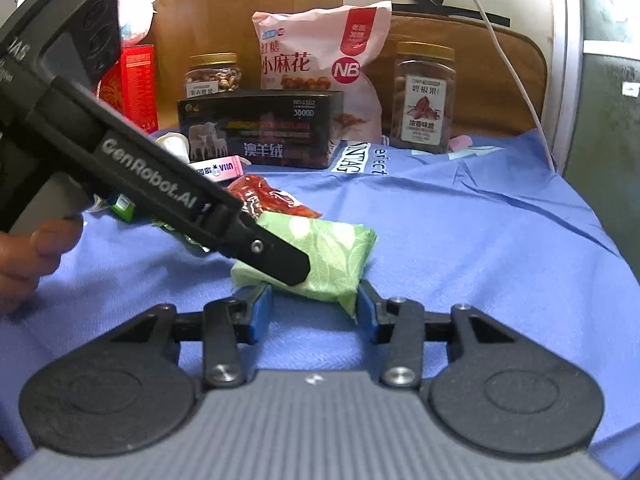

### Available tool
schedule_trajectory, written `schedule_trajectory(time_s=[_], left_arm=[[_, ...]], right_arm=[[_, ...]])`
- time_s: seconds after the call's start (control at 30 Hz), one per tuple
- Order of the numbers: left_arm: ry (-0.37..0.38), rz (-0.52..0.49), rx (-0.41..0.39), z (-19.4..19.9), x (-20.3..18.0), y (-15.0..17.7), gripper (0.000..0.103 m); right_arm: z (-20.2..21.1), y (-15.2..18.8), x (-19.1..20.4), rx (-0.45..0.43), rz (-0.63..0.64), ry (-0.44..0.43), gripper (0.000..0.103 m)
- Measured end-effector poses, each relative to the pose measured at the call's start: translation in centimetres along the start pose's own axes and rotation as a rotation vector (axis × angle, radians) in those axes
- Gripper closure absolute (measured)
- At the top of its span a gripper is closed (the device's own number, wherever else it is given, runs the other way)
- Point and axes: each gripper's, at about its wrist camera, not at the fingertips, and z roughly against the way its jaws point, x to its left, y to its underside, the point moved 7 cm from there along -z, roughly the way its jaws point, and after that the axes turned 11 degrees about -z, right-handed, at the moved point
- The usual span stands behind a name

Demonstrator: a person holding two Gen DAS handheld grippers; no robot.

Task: Organize snacks
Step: 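Grasp the pale green packet with the left tool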

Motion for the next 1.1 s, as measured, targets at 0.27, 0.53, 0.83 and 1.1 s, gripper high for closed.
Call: schedule_trajectory(time_s=[0.27, 0.53, 0.83, 1.1], left_arm=[[-0.001, -0.030, -0.055, 0.2, -0.2, 0.6, 0.061], [-0.030, -0.117, -0.120, 0.4, -0.9, 1.3, 0.059], [-0.012, -0.103, -0.121, 0.5, -0.6, 1.4, 0.059], [0.010, -0.076, -0.121, 0.6, -0.3, 1.4, 0.060]], right_arm=[[0.2, 0.3, 0.2, -0.006, 0.003, 0.007, 0.052], [0.2, 0.2, 0.2, -0.007, 0.000, 0.004, 0.052], [0.1, 0.2, 0.2, -0.007, 0.001, 0.006, 0.051], [0.2, 0.2, -0.2, -0.008, -0.025, 0.003, 0.047]])
